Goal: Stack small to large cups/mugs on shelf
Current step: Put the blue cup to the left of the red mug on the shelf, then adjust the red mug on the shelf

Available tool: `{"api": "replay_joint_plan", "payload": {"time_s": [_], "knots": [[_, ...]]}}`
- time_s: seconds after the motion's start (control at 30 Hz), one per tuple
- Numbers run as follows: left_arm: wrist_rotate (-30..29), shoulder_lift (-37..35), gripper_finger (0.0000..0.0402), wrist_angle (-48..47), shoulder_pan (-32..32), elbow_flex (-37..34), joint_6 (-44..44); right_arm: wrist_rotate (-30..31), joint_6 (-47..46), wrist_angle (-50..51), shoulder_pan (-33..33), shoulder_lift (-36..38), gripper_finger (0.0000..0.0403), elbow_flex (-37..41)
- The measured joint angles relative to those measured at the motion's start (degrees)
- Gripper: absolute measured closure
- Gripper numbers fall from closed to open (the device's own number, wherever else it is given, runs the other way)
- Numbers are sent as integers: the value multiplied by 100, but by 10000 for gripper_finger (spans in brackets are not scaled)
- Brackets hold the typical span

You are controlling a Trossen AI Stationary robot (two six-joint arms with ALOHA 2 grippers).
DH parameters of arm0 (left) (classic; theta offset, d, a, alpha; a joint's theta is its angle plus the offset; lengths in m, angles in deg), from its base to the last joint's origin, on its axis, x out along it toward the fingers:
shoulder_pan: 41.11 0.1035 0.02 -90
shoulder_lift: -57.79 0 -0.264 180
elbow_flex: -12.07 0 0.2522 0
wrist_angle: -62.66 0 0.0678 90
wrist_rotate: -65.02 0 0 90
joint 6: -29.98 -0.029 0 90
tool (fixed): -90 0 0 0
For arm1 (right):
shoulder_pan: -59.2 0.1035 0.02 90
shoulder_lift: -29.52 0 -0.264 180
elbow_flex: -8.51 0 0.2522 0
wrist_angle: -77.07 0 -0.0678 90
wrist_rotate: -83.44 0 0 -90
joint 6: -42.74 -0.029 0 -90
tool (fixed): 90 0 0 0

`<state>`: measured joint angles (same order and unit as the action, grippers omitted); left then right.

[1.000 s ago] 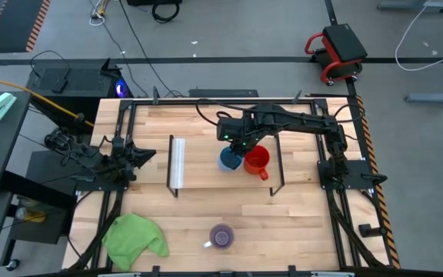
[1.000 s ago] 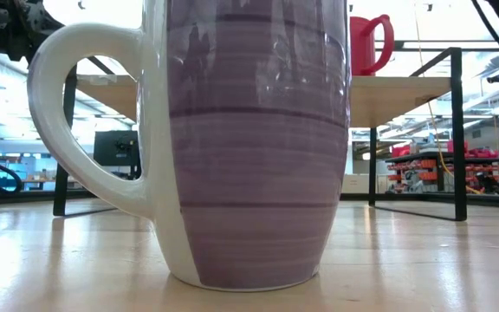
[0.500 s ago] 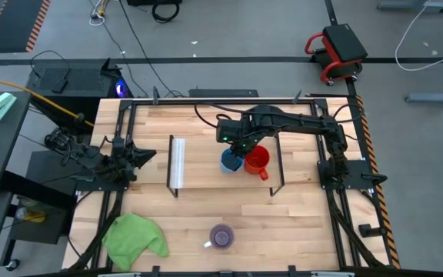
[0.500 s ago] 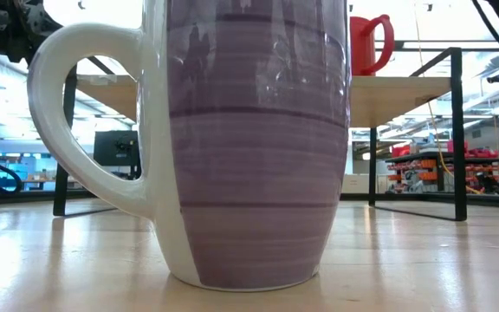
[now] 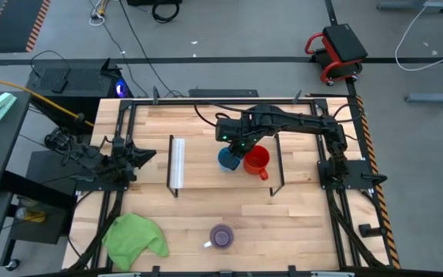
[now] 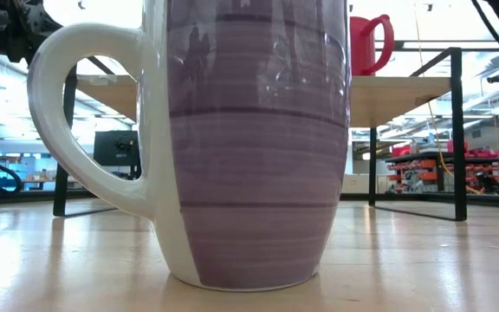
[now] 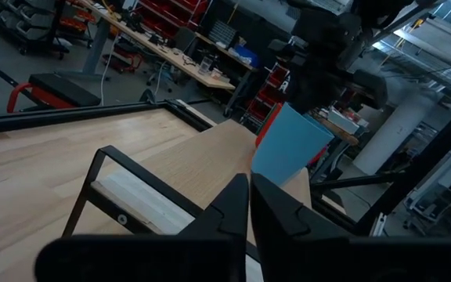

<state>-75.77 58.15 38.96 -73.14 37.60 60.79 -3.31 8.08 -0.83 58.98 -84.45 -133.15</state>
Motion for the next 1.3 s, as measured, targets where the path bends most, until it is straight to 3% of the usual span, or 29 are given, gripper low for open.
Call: {"api": "replay_joint_plan", "payload": {"time_s": [0.5, 0.9, 1.3], "knots": [[0, 0, 381, 0, -2, 0, -2, -16, 38, -92, -130, 0, 311, -9], [1, 0, 373, 1, 1, 0, -2, -14, 1, 175, -153, 51, 290, -569], [4, 0, 361, 35, -1, 0, 6, 349, -1253, 170, 71, 1004, 302, -590]]}}
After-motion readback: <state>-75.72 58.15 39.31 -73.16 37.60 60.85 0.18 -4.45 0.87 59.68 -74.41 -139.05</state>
